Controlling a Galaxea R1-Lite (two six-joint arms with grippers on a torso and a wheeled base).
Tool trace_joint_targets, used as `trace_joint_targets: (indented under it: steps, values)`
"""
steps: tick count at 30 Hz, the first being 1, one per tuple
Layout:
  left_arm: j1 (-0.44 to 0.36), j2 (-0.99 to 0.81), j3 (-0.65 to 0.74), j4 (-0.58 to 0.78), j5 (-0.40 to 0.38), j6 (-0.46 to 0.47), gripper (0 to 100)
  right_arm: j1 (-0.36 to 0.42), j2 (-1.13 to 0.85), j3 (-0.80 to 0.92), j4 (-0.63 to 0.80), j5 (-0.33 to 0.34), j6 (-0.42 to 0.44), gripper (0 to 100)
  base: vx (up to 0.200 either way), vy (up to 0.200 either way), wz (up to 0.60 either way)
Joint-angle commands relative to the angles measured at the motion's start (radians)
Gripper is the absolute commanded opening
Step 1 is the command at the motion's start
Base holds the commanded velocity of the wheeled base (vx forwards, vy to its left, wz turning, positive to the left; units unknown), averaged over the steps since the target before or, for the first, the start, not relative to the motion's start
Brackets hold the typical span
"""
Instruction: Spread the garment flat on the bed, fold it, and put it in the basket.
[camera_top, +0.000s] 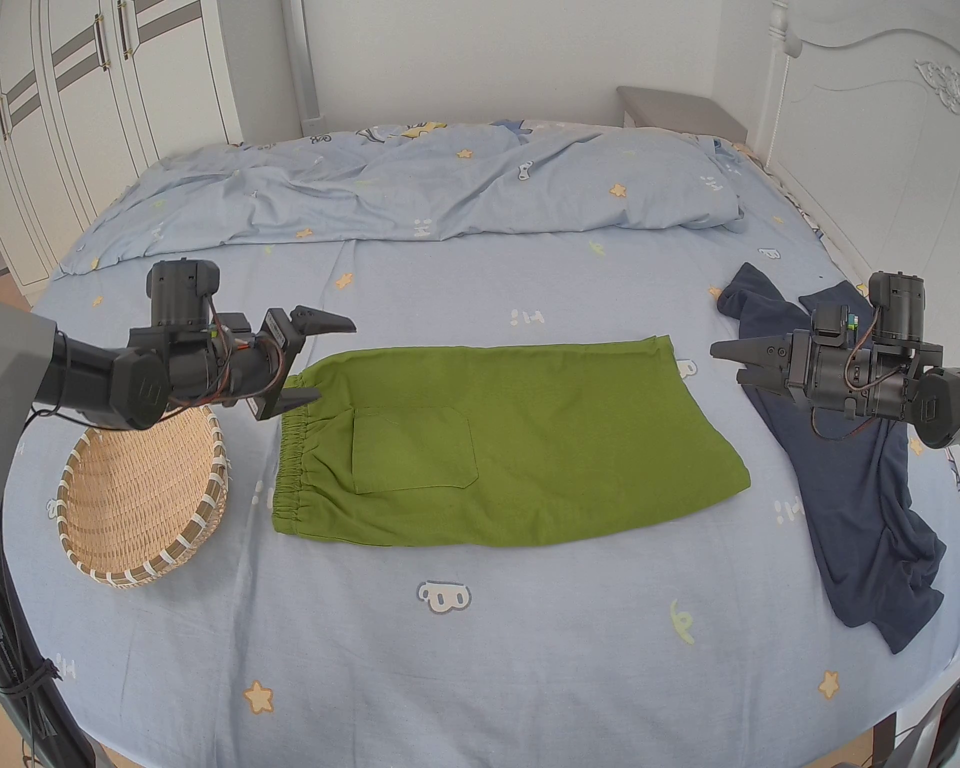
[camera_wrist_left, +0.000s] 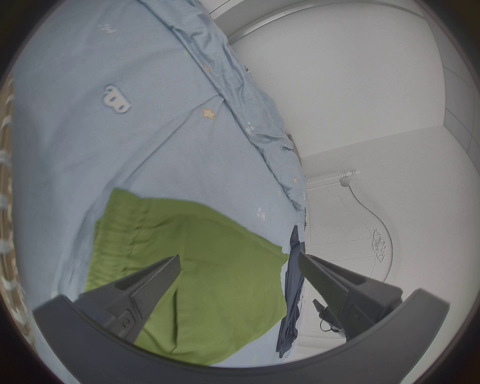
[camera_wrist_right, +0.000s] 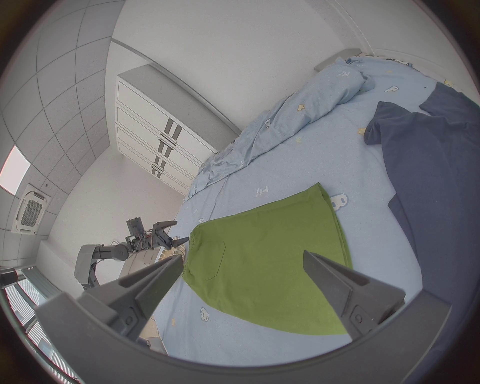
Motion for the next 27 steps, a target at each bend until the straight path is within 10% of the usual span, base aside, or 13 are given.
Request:
trace_joint_targets:
  steps: [1, 7, 27]
  values:
    - [0.029, -0.150, 0.376, -0.241, -0.004, 0.021, 100, 0.004, -0.021, 0.007, 0.001, 0.022, 0.002, 100, 0.000, 0.000, 0.00]
    - [0.080, -0.159, 0.587, -0.501, -0.033, 0.036, 100, 0.020, -0.024, 0.022, 0.001, 0.028, -0.001, 100, 0.000, 0.000, 0.00]
    - [0.085, -0.022, 0.625, -0.510, -0.058, 0.337, 100, 0.062, -0.011, 0.038, -0.001, 0.025, -0.003, 100, 0.000, 0.000, 0.00]
